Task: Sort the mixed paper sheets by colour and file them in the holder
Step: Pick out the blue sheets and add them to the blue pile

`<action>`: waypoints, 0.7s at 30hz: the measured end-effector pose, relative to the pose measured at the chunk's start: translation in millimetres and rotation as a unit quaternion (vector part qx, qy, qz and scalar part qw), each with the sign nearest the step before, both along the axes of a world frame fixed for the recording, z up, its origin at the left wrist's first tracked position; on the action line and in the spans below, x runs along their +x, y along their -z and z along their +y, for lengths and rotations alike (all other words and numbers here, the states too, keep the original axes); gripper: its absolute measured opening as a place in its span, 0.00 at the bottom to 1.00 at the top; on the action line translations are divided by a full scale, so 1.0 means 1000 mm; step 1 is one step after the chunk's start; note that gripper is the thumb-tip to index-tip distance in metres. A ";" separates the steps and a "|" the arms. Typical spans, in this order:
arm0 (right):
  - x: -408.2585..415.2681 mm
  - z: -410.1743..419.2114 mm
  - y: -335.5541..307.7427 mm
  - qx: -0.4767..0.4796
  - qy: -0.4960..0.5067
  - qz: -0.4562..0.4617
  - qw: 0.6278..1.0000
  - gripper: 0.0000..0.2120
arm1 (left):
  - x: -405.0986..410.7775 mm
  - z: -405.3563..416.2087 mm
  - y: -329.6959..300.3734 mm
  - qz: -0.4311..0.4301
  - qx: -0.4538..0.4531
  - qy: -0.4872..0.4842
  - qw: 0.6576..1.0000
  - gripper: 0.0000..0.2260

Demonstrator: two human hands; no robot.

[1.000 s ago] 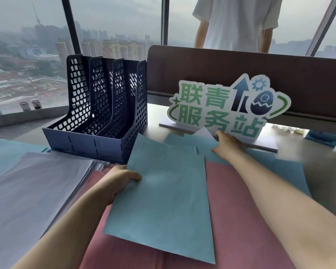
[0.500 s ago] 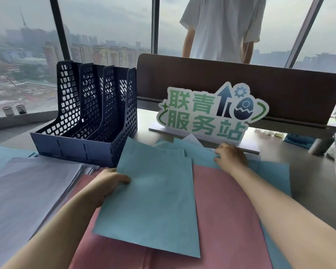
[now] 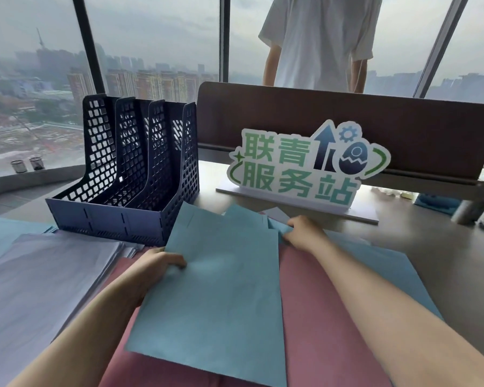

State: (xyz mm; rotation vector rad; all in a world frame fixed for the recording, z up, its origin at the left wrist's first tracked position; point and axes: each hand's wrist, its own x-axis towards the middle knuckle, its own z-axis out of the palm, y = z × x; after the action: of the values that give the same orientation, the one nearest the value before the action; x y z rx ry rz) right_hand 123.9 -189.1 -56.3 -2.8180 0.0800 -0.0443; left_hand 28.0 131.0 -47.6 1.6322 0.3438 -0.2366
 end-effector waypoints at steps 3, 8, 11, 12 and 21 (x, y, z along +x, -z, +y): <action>0.008 0.016 0.002 -0.023 0.024 -0.003 0.999 0.06 | 0.001 -0.001 -0.001 0.003 0.008 -0.006 1.000 0.18; 0.003 0.007 0.004 -0.047 0.100 -0.111 0.988 0.09 | -0.001 -0.003 0.000 0.007 0.014 0.003 1.000 0.05; -0.008 -0.013 -0.012 -0.006 0.168 -0.200 0.965 0.08 | 0.000 -0.001 0.005 0.008 0.011 -0.001 1.000 0.07; -0.012 -0.020 -0.021 0.008 0.180 -0.231 0.956 0.08 | 0.001 0.000 0.006 0.006 0.007 -0.004 1.000 0.08; -0.040 -0.013 -0.101 0.186 0.135 -0.489 0.842 0.14 | -0.007 -0.001 0.006 -0.017 -0.031 -0.017 0.999 0.07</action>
State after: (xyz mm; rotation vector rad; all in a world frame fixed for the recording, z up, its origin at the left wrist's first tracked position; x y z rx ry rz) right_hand 84.3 -201.7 44.9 -2.0636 0.2129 -1.3384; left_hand 20.8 129.8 -53.8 1.5652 0.3356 -0.1920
